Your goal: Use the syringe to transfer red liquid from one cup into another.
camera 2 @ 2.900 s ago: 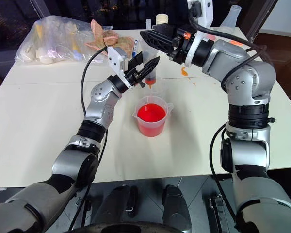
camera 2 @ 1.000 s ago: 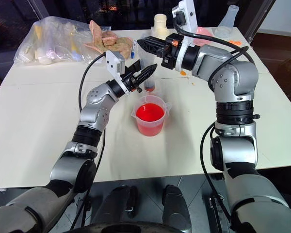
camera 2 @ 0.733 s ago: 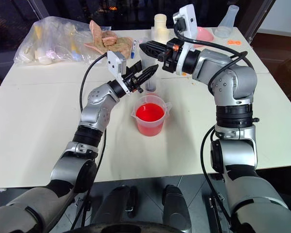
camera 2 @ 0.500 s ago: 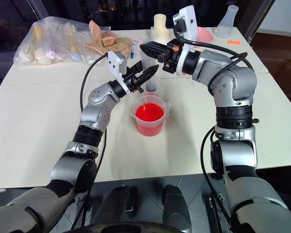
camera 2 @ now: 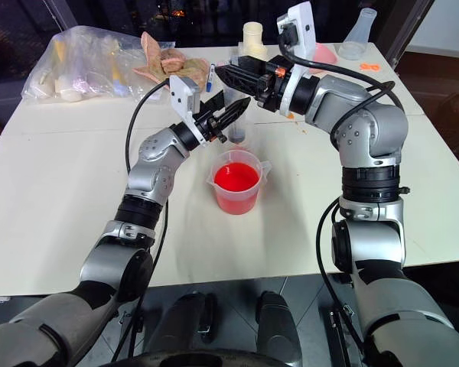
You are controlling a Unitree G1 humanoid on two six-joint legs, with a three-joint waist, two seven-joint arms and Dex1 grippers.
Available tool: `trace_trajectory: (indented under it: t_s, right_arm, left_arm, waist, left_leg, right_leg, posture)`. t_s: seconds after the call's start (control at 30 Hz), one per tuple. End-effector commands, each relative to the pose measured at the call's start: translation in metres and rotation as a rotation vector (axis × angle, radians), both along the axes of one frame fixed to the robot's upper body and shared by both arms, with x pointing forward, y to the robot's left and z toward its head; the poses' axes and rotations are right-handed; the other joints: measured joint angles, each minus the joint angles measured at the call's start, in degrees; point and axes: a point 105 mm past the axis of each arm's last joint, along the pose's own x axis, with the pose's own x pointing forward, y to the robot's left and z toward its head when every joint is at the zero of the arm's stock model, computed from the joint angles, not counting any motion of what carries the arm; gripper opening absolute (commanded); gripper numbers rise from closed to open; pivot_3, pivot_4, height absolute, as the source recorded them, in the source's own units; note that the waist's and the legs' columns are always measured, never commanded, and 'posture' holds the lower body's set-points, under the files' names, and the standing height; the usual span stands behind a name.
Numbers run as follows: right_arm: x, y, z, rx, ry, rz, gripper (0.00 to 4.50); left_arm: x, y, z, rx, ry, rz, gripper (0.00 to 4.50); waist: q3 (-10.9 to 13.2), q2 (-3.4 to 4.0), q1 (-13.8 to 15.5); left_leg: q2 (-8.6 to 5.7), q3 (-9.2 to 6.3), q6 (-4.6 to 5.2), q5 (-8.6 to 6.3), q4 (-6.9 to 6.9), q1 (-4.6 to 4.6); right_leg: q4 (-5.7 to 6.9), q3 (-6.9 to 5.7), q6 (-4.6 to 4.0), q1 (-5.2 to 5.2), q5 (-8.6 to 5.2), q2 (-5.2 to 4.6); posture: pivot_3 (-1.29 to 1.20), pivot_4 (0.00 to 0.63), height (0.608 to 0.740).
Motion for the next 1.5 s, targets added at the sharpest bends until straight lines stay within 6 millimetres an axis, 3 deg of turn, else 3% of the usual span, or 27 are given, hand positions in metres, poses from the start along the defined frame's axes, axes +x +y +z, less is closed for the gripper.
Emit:
trace_trajectory:
  t_s: [0.03,0.27,0.43,0.6,0.73,0.9,1.07,1.2,1.33,1.5]
  right_arm:
    - [0.002,-0.009,-0.004,-0.022,0.024,-0.028,3.25]
    - [-0.005,-0.032,0.006,-0.035,0.007,-0.072,3.25]
    - [-0.022,-0.058,0.026,-0.030,-0.029,-0.099,3.25]
    - [-0.033,-0.069,0.027,-0.016,-0.034,-0.119,3.25]
    - [-0.033,-0.078,0.022,-0.003,-0.017,-0.166,3.25]
    - [-0.032,-0.085,0.013,-0.001,0.011,-0.200,3.25]
    - [-0.033,-0.084,0.010,-0.009,0.019,-0.193,3.25]
    - [-0.034,-0.083,0.009,-0.028,0.020,-0.181,3.25]
    - [-0.044,-0.076,-0.003,-0.245,-0.042,-0.086,3.25]
    - [-0.069,-0.070,-0.027,-0.521,-0.112,0.113,3.25]
  left_arm:
    - [-0.016,-0.004,0.049,-0.076,-0.167,-0.049,1.55]
    - [-0.015,-0.003,0.049,-0.089,-0.158,-0.044,1.55]
    - [-0.015,-0.003,0.050,-0.090,-0.160,-0.042,1.55]
    - [-0.013,-0.001,0.051,-0.073,-0.155,-0.030,1.55]
    - [-0.005,0.008,0.068,-0.092,-0.087,0.007,1.55]
    - [0.007,0.028,0.110,-0.142,0.151,0.036,1.55]
    - [0.023,0.054,0.122,-0.073,0.374,0.237,1.55]
    - [0.027,0.070,0.108,0.095,0.503,0.399,1.55]
    - [0.027,0.111,0.053,0.311,0.845,0.640,1.55]
    - [0.016,0.127,0.019,0.399,1.038,0.740,1.55]
  waist:
    - [0.0,0.00,0.0]
    - [0.0,0.02,0.3]
    - [0.0,0.02,0.4]
    - [0.0,0.02,0.2]
    - [0.0,0.02,0.3]
    - [0.0,0.02,0.2]
    - [0.0,0.02,0.0]
    - [0.0,0.02,0.0]
    - [0.0,0.02,-0.2]
    - [0.0,-0.02,-0.2]
  left_leg:
    - [0.00,0.00,0.00,0.00,0.00,0.00]
    - [-0.02,0.00,0.00,0.00,0.01,-0.01]
    - [-0.02,0.00,0.01,-0.01,0.01,-0.02]
    - [0.00,-0.01,0.02,-0.01,0.01,-0.01]
    - [0.00,-0.01,0.02,-0.01,0.08,0.02]
    - [0.05,-0.11,0.12,-0.07,0.60,-0.22]
    - [0.02,-0.11,0.16,-0.09,0.73,-0.25]
    - [0.02,-0.12,0.15,-0.09,0.73,-0.23]
    - [0.00,-0.12,0.15,-0.09,0.73,-0.23]
    - [0.01,-0.13,0.14,-0.09,0.72,-0.26]
  right_leg:
    - [0.00,0.00,0.00,0.00,0.00,0.00]
    - [-0.01,0.01,0.00,0.00,0.00,-0.02]
    - [-0.03,0.01,0.00,0.00,0.00,-0.02]
    - [-0.04,0.02,0.00,0.00,0.00,-0.02]
    - [-0.03,0.03,-0.01,0.00,0.00,-0.02]
    - [0.06,0.02,0.00,0.00,0.00,0.07]
    - [0.12,0.03,0.01,0.01,0.00,0.07]
    - [0.17,0.03,0.02,0.01,0.00,0.09]
    - [0.17,0.04,0.02,0.00,-0.01,0.11]
    - [0.13,0.04,0.05,0.00,-0.02,0.12]
  posture:
    - [0.00,0.150,0.740]
    - [0.00,0.150,0.740]
    - [0.00,0.150,0.740]
    - [0.00,0.150,0.740]
    - [0.00,0.150,0.740]
    - [0.00,0.150,0.740]
    - [0.00,0.150,0.740]
    - [0.00,0.150,0.740]
    - [0.00,0.150,0.740]
    - [0.00,0.150,0.740]
